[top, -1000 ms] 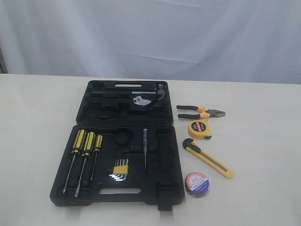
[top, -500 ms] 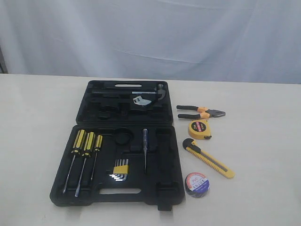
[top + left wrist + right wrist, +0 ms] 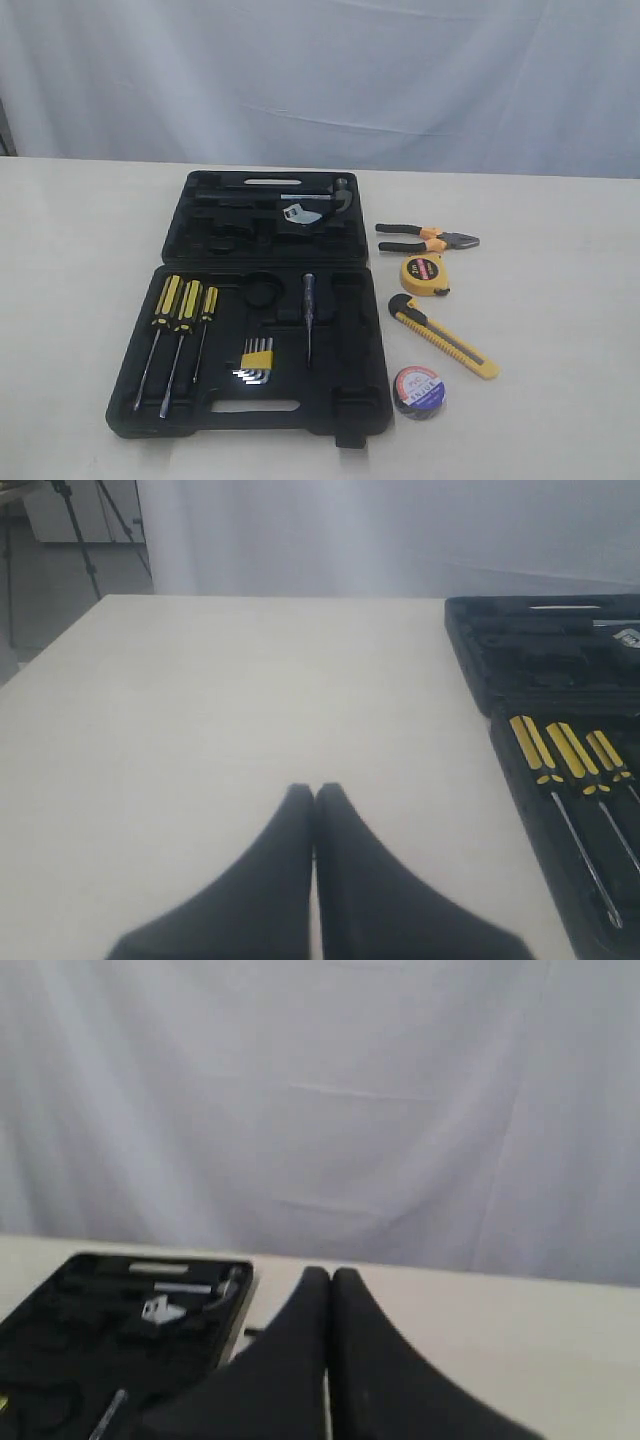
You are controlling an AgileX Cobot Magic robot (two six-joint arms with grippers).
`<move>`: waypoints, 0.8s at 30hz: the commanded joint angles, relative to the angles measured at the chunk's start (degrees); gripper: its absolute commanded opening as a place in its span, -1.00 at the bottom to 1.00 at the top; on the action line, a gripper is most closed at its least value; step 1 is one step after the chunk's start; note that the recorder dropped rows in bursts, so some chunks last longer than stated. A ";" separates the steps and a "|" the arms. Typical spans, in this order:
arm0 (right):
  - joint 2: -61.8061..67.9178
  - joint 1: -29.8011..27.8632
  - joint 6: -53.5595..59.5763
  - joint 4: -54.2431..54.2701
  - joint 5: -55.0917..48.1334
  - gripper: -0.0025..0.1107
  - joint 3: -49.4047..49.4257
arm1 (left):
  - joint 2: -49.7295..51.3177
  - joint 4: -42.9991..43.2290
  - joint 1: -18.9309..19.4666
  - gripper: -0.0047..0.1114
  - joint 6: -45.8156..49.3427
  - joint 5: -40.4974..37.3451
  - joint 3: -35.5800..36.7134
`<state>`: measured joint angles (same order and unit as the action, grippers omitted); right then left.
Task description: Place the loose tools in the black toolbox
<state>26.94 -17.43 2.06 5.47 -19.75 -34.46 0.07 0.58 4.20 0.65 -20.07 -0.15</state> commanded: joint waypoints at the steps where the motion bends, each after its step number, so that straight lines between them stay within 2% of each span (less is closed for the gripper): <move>1: 15.84 -0.23 0.85 0.71 -26.37 -0.96 -20.00 | -0.07 -0.58 -0.27 -0.92 -0.24 0.45 0.15; 4: 26.71 -0.11 0.32 1.35 -43.95 -0.96 -31.46 | -0.07 -0.58 -0.27 -0.92 -0.24 0.45 0.15; 6: 32.61 -0.10 -1.54 2.63 -50.21 -0.96 -35.26 | -0.07 -0.58 -0.27 -0.92 -0.24 0.45 0.15; 9: 40.29 1.92 -2.80 3.16 -50.21 -0.96 -36.45 | -0.07 -0.58 -0.27 -0.92 -0.24 0.45 0.15; 17: 51.90 18.22 -9.75 -7.03 -47.95 -0.96 -31.13 | -0.07 -0.58 -0.27 -0.92 -0.24 0.45 0.15; 24: 61.14 20.43 -10.91 -6.40 -43.17 -0.96 -29.23 | -0.07 -0.58 -0.27 -0.92 -0.24 0.45 0.15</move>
<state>85.92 2.73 -7.96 0.00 -64.36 -63.85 0.07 0.58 4.20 0.65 -20.07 -0.15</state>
